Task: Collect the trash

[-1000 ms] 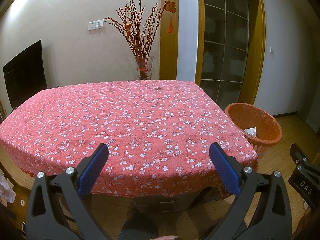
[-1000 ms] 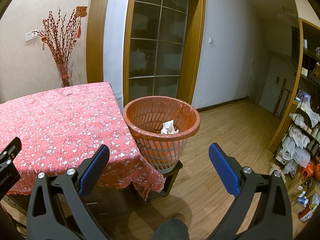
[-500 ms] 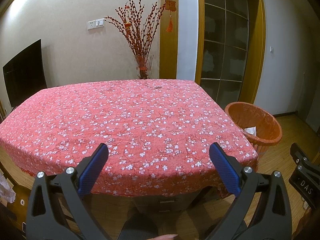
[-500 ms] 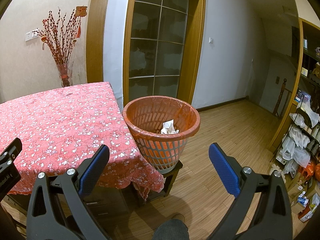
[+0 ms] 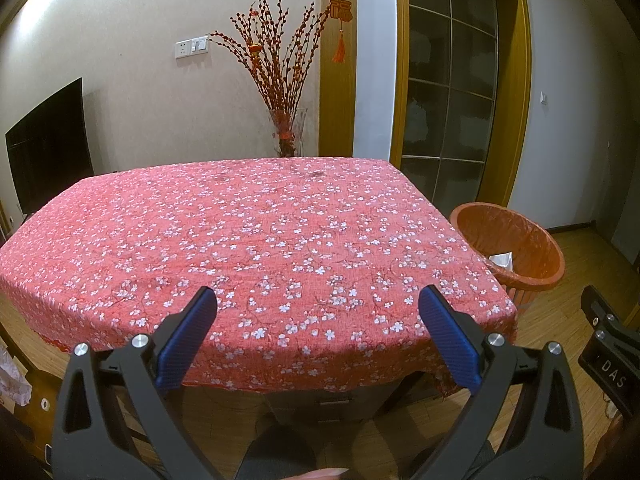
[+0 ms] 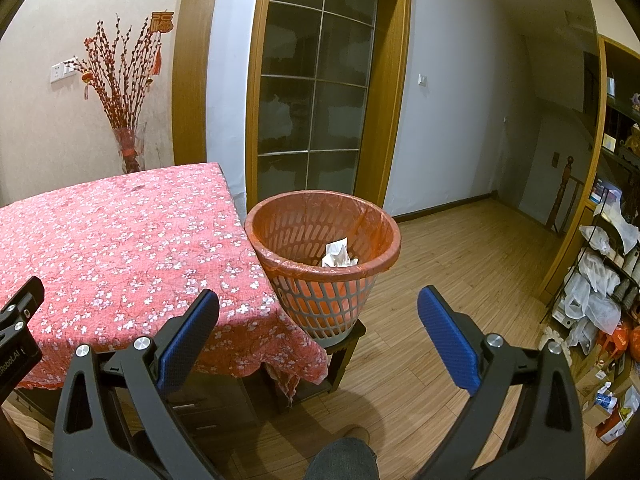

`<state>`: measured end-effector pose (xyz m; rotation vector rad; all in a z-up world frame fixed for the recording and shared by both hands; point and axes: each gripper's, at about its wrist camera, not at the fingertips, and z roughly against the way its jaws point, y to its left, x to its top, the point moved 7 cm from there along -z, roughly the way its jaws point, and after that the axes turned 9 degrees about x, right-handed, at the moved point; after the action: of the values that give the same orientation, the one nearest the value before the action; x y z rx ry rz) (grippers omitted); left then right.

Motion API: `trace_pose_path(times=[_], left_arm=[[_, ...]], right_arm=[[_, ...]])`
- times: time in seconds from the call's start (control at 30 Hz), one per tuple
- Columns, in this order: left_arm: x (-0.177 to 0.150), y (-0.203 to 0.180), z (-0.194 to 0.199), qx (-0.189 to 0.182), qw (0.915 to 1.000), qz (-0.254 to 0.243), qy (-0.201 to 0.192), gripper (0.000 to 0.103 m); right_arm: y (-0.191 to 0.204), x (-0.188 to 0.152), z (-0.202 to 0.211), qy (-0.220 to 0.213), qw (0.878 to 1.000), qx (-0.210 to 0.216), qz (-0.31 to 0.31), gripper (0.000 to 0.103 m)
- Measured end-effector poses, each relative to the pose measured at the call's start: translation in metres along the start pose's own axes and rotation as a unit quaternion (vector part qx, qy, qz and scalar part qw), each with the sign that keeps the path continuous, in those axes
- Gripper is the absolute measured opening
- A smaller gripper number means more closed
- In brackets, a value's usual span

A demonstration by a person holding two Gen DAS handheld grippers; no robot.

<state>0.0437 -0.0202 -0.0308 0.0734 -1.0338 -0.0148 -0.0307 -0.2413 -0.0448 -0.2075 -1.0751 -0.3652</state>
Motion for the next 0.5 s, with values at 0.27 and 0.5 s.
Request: trace_pose_path(times=[0.27, 0.5], left_arm=[[-0.0001, 0.0002, -0.0004, 0.0, 1.0, 0.0, 0.0, 0.098], [-0.0003, 0.0005, -0.0011, -0.001, 1.0, -0.001, 0.001, 0.098]], right_arm=[[0.0002, 0.0002, 0.0001, 0.0, 1.0, 0.0, 0.0, 0.099], [-0.0001, 0.0002, 0.0, 0.0, 1.0, 0.0, 0.0, 0.099]])
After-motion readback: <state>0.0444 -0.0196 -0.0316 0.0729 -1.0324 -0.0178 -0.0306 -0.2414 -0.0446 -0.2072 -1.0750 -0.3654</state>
